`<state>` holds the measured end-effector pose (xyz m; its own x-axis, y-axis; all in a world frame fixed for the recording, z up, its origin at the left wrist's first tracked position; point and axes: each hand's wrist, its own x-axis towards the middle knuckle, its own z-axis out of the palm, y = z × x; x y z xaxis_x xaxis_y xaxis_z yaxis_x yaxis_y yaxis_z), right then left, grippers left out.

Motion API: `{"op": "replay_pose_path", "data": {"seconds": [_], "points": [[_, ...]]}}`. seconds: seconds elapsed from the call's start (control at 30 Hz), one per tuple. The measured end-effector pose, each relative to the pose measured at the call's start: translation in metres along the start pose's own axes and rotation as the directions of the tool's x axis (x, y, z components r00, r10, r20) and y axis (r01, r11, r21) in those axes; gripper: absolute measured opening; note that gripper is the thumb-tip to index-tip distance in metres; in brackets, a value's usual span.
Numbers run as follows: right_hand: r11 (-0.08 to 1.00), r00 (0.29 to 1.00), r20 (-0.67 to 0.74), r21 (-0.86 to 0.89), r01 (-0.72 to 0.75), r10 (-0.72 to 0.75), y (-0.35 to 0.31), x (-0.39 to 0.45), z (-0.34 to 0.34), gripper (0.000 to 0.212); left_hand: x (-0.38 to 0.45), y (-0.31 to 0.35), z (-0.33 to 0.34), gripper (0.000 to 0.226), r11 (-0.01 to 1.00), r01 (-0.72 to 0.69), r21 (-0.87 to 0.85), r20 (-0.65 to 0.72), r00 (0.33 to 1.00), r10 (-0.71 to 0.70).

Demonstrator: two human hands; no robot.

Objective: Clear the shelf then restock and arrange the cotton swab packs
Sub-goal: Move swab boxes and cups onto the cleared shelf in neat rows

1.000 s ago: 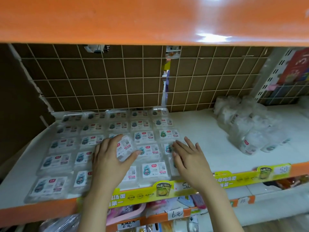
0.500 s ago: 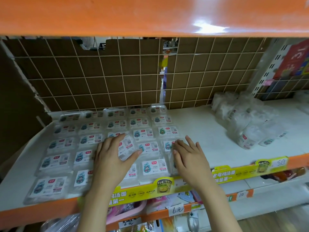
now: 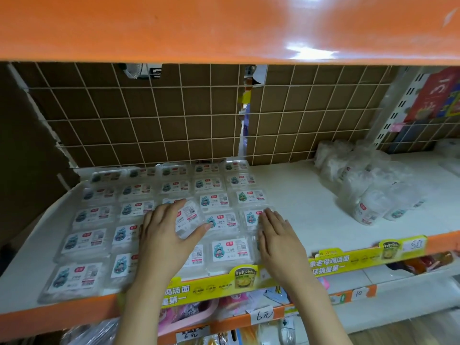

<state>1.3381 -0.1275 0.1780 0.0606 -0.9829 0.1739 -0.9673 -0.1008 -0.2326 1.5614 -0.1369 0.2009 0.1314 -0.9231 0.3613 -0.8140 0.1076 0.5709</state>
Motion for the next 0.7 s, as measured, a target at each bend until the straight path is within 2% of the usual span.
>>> {"op": "replay_pose_path", "data": {"seconds": [0.13, 0.17, 0.27, 0.4, 0.53, 0.7], "points": [[0.999, 0.996, 0.087, -0.001, 0.034, -0.034, 0.003, 0.007, -0.005, 0.087, -0.002, 0.000, 0.001, 0.085, 1.000, 0.004, -0.004, 0.001, 1.000, -0.004], [0.999, 0.993, 0.108, -0.010, 0.041, -0.040, 0.002, 0.008, -0.008, 0.085, -0.003, -0.001, 0.001, 0.084, 1.000, 0.003, -0.004, -0.002, 1.000, -0.003], [0.999, 0.986, 0.161, -0.016, 0.046, -0.043, -0.006, 0.012, -0.017, 0.061, -0.005, -0.004, -0.001, 0.084, 1.000, -0.006, 0.018, -0.011, 1.000, 0.006], [0.992, 0.981, 0.144, 0.027, 0.125, -0.128, -0.030, 0.030, -0.015, 0.074, -0.006, -0.012, -0.009, 0.083, 1.000, 0.010, 0.008, -0.005, 1.000, -0.010], [0.980, 0.955, 0.219, 0.023, 0.199, -0.199, -0.057, 0.067, -0.004, 0.055, -0.007, -0.021, -0.018, 0.080, 1.000, 0.001, 0.022, -0.031, 1.000, -0.001], [0.975, 0.949, 0.223, 0.070, 0.211, -0.221, -0.099, 0.107, 0.016, 0.056, 0.000, -0.039, -0.030, 0.082, 0.998, 0.026, 0.064, -0.017, 1.000, -0.025]]}}
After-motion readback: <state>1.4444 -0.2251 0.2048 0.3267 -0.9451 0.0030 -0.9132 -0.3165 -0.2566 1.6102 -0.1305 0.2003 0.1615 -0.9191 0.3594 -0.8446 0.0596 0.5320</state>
